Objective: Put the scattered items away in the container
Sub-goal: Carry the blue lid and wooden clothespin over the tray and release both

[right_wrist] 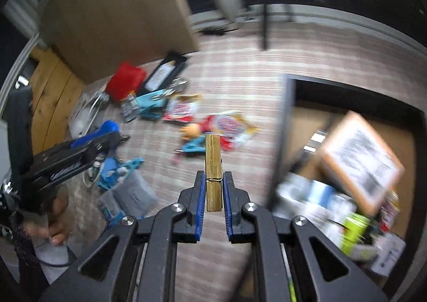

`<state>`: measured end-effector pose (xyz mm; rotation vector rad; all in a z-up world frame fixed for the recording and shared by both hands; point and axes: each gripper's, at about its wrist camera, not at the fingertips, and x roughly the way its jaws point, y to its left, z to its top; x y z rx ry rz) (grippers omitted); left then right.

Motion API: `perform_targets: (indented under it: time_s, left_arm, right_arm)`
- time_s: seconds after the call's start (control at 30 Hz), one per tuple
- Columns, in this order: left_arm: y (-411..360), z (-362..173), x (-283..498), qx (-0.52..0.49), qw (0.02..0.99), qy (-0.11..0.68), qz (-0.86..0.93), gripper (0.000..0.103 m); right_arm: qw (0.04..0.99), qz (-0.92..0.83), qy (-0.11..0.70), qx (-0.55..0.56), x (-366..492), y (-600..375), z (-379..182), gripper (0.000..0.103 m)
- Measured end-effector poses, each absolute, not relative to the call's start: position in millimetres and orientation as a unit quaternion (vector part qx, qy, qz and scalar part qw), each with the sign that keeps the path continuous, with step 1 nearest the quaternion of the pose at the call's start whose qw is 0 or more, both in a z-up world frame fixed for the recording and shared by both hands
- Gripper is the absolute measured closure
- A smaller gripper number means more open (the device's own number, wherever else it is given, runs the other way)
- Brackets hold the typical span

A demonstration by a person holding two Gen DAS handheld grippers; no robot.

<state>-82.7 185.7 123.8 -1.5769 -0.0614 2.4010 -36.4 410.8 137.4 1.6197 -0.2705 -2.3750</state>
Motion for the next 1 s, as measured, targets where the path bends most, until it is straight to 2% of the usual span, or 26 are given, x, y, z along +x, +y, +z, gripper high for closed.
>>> perform_targets:
  time_s: [0.3,0.6,0.63,0.67,0.7,0.73,1.0]
  left_arm:
    - [314,141,-27,-0.538,0.258,0.021,0.802,0.055]
    - [407,148,20,-0.522,0.32,0.065,0.788,0.055]
    - [413,149,23,-0.519,0.319,0.071,0.789,0.047]
    - [417,148,25,-0.521,0.317,0.074,0.789,0.031]
    - [419,149,26,-0.52,0.315,0.071,0.791,0.029]
    - [418,149,27,-0.518,0.31,0.066,0.795,0.03]
    - [384,140,19,-0.525,0.265,0.047,0.808,0.032]
  right_arm:
    - [0.017,-0.829,-0.139,0.542,10,539,145,0.09]
    - [-0.038,-0.829,-0.148,0.537,43,608,148,0.09]
    - [-0.034,-0.83,-0.149,0.537,45,611,148,0.088]
    - [-0.032,-0.827,-0.148,0.541,47,613,148,0.076]
    - [-0.033,-0.827,-0.147,0.541,48,615,148,0.061]
    - [-0.034,-0.83,-0.145,0.537,51,615,149,0.057]
    - [0.003,-0.839,-0.118,0.531,49,595,149,0.055]
